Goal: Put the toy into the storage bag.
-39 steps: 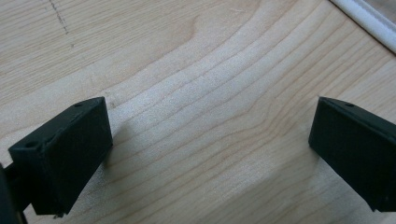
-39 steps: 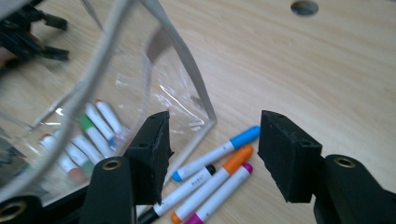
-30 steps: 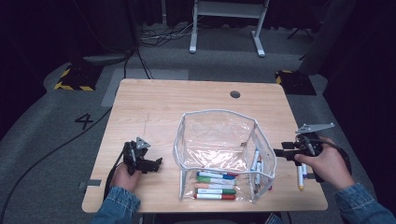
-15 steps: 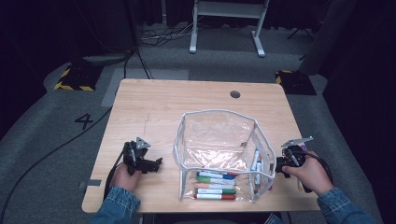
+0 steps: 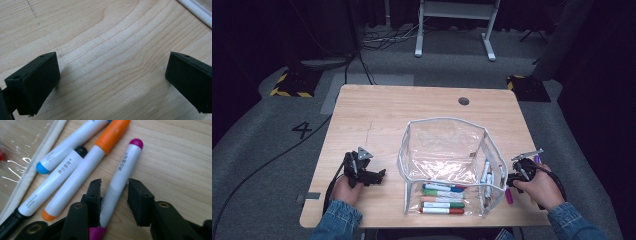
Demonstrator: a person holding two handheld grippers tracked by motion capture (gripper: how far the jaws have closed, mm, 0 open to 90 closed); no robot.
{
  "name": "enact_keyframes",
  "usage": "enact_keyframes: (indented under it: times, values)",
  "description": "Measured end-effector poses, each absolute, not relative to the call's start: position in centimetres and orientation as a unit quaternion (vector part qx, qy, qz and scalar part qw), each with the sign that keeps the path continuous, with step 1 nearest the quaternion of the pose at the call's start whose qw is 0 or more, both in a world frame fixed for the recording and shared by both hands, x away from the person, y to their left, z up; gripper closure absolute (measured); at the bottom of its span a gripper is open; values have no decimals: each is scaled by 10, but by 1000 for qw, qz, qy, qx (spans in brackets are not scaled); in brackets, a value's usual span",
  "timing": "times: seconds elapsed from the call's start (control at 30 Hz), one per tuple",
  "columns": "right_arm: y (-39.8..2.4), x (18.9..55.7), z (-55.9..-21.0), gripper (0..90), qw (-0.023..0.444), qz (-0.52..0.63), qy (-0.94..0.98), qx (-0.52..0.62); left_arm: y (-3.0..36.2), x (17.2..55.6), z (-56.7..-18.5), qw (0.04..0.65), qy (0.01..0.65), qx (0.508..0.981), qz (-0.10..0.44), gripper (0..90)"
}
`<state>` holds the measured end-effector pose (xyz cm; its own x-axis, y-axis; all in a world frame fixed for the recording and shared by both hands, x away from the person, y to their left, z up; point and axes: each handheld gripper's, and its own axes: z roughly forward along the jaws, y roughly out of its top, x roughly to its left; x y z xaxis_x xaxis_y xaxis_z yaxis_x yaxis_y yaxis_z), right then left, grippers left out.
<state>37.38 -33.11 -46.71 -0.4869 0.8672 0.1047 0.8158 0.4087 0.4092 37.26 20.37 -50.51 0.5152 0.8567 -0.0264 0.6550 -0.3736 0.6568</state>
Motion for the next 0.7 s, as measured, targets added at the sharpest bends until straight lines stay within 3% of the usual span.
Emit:
enact_keyframes:
  times: [0.13, 0.47, 0.7]
  values:
    - [-332, 373, -465, 760, 69, 181, 832, 519, 204, 372, -505, 312, 465, 813, 162, 0]
    - [-333, 375, -462, 768, 72, 163, 818, 547, 204, 372, -505, 311, 465, 813, 162, 0]
    - [-339, 371, -432, 768, 60, 217, 813, 537, 204, 372, -505, 311, 465, 813, 162, 0]
